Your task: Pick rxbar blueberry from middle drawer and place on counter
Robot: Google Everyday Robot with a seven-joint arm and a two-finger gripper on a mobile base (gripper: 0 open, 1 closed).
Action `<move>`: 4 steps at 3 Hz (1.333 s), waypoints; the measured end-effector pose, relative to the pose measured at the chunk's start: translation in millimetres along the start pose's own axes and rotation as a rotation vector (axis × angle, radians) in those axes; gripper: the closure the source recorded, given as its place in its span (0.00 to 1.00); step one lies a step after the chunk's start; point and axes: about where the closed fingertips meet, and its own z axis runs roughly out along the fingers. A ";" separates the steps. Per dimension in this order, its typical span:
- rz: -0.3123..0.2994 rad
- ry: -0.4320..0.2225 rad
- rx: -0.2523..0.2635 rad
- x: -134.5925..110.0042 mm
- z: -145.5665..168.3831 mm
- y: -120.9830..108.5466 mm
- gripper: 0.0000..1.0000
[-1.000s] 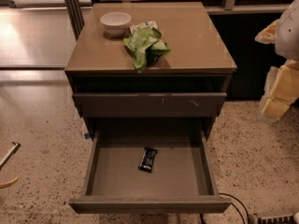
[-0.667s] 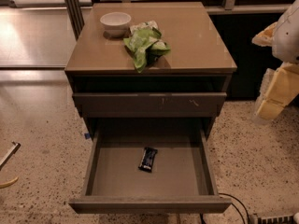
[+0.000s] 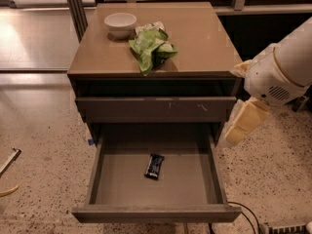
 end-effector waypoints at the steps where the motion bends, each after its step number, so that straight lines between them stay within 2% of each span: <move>1: 0.025 -0.131 -0.029 -15.3 58.3 10.3 0.00; 2: 0.043 -0.227 -0.043 -39.4 113.1 19.6 0.00; 3: 0.045 -0.244 -0.008 -45.5 115.6 11.9 0.00; 4: 0.048 -0.243 0.005 -45.5 114.8 12.3 0.00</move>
Offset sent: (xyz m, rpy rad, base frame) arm 0.0431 0.1345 -0.1339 0.3582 -0.0420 0.0176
